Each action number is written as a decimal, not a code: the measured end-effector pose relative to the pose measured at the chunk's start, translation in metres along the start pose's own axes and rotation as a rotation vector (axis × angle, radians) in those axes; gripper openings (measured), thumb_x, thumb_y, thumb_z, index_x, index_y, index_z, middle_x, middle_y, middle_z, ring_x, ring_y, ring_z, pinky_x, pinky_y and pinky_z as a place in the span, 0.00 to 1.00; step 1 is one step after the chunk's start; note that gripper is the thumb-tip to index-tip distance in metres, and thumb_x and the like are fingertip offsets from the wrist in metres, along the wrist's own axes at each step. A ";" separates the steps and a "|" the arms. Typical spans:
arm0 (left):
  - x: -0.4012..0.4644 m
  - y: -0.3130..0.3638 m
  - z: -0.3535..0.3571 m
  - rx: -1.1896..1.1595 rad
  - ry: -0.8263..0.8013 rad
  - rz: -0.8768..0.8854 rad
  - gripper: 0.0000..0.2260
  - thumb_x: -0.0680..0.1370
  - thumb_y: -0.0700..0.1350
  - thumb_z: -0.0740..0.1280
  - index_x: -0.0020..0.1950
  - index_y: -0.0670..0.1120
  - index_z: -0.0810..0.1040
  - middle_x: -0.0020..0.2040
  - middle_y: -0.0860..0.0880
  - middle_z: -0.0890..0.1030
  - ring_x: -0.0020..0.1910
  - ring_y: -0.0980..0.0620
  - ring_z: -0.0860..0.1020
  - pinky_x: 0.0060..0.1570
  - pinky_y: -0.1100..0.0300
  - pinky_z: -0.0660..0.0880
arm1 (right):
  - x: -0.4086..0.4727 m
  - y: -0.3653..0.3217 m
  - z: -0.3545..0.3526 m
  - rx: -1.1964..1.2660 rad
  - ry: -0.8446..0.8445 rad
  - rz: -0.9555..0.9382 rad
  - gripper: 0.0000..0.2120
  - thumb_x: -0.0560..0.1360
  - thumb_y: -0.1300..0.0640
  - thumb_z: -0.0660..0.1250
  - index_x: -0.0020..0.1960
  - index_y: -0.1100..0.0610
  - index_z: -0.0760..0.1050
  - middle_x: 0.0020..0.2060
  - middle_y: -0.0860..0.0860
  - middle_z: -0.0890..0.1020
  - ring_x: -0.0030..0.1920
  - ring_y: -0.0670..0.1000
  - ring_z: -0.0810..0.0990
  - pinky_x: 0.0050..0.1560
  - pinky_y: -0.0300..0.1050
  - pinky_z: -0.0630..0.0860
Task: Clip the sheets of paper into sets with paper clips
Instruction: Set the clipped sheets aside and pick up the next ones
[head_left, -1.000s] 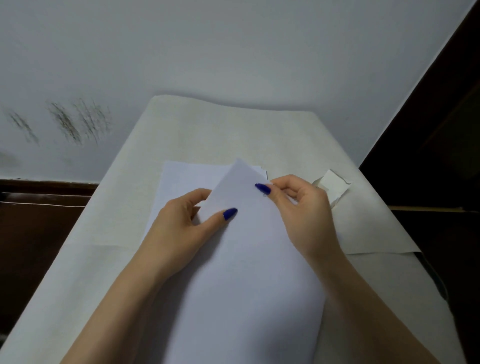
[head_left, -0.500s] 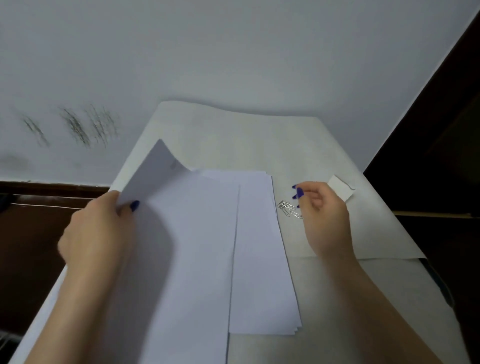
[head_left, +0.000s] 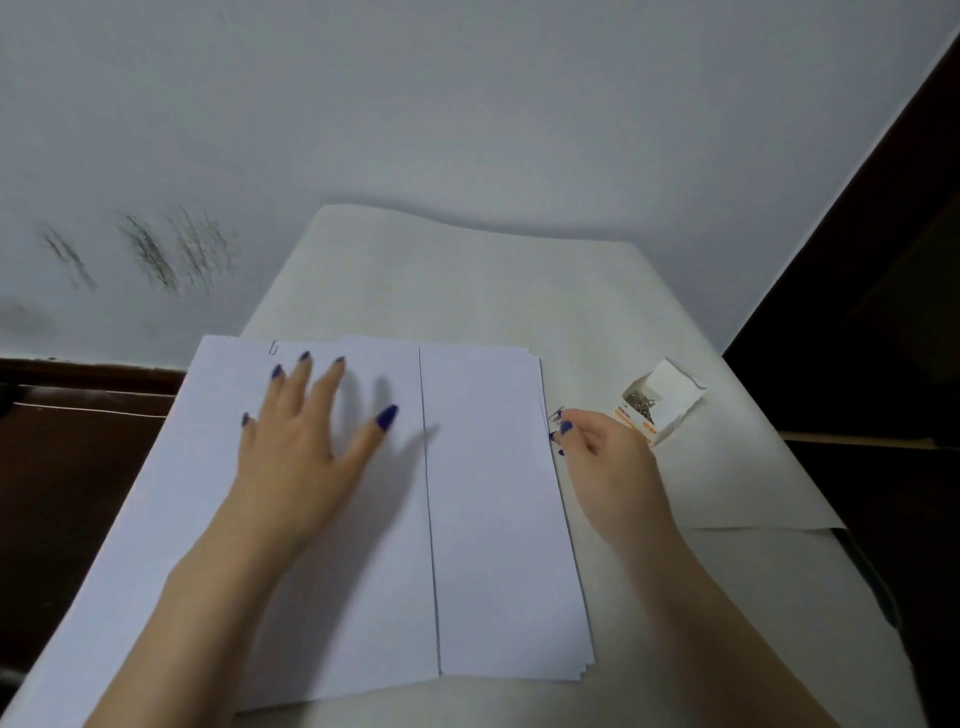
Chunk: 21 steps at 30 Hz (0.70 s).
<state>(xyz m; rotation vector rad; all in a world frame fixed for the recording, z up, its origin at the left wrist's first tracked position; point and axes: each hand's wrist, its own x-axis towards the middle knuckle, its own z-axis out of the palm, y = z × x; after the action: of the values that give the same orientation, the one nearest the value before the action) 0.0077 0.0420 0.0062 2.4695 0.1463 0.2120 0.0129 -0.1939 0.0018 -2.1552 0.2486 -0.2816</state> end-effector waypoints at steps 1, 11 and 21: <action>-0.001 0.000 0.006 0.022 -0.070 0.009 0.39 0.72 0.69 0.54 0.79 0.54 0.54 0.81 0.51 0.49 0.79 0.50 0.45 0.74 0.45 0.45 | 0.000 0.000 0.000 0.009 -0.008 0.004 0.10 0.75 0.65 0.58 0.49 0.68 0.76 0.48 0.66 0.81 0.53 0.63 0.78 0.43 0.45 0.75; 0.001 -0.021 0.026 0.236 -0.219 -0.013 0.47 0.64 0.77 0.37 0.79 0.54 0.41 0.80 0.53 0.41 0.78 0.52 0.39 0.75 0.48 0.39 | -0.004 -0.006 -0.002 0.189 -0.052 0.007 0.12 0.75 0.65 0.65 0.58 0.58 0.77 0.40 0.39 0.80 0.42 0.40 0.80 0.44 0.30 0.75; 0.000 -0.023 0.031 0.333 -0.208 0.002 0.47 0.64 0.75 0.37 0.79 0.53 0.41 0.80 0.53 0.41 0.79 0.51 0.39 0.75 0.48 0.41 | -0.013 -0.008 0.016 0.034 -0.060 -0.162 0.13 0.78 0.62 0.60 0.61 0.57 0.76 0.43 0.51 0.74 0.36 0.45 0.72 0.39 0.33 0.68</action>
<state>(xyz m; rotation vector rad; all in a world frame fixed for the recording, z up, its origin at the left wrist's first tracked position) 0.0127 0.0417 -0.0321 2.8032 0.0959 -0.0765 0.0052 -0.1733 -0.0016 -2.1499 0.0344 -0.3104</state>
